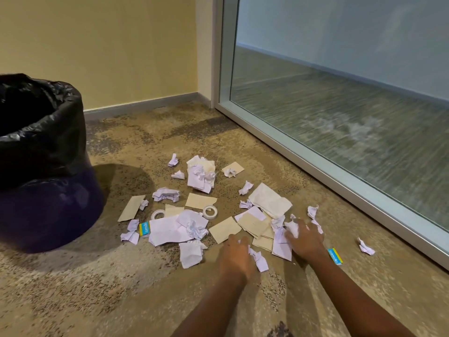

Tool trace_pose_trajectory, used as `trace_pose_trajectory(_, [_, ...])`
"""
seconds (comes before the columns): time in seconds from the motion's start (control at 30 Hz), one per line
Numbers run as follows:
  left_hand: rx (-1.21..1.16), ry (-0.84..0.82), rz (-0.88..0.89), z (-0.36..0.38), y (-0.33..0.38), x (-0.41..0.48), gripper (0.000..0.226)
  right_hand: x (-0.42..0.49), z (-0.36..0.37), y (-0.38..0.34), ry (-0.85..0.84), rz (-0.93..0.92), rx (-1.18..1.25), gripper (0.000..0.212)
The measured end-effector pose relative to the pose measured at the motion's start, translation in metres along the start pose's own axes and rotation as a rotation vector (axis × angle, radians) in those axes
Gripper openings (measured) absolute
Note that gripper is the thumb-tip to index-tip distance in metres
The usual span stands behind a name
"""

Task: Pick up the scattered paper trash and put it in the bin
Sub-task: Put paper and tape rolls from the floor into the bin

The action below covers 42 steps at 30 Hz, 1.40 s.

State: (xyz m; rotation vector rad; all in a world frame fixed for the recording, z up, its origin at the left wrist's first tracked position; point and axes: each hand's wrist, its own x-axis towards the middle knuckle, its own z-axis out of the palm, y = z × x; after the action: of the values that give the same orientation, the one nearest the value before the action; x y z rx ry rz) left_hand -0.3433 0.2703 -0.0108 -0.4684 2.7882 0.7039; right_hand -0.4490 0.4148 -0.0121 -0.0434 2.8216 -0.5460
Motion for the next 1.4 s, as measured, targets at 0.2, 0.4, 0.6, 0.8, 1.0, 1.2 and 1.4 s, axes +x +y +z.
trace_pose_trajectory(0.2, [0.201,-0.092,0.113,0.011,0.022,-0.004,0.066,-0.005,0.01,-0.008,-0.244,-0.066,-0.15,0.1])
trace_pose_trajectory(0.4, [0.124,-0.015,0.167,0.016,0.013,-0.004,0.04,-0.023,0.02,-0.009,-0.125,-0.169,-0.199,0.066])
trace_pose_trajectory(0.6, [-0.218,0.015,0.053,0.018,0.004,-0.002,0.033,-0.045,0.018,-0.017,-0.045,-0.234,-0.178,0.044])
trace_pose_trajectory(0.8, [-0.855,-0.039,-0.188,0.007,0.013,-0.015,0.018,-0.072,0.02,-0.039,0.003,-0.277,0.147,0.034])
trace_pose_trajectory(1.0, [-1.5,-0.219,-0.358,-0.024,0.021,-0.032,0.036,-0.093,0.018,-0.067,0.037,-0.21,0.479,0.027])
trace_pose_trajectory(1.2, [-1.529,-0.15,-0.299,-0.029,0.008,-0.025,0.047,-0.11,0.017,-0.097,-0.124,-0.183,0.788,0.033])
trace_pose_trajectory(1.4, [-1.575,-0.038,-0.287,-0.044,-0.022,-0.026,0.028,-0.121,0.01,-0.112,-0.41,-0.197,1.05,0.08])
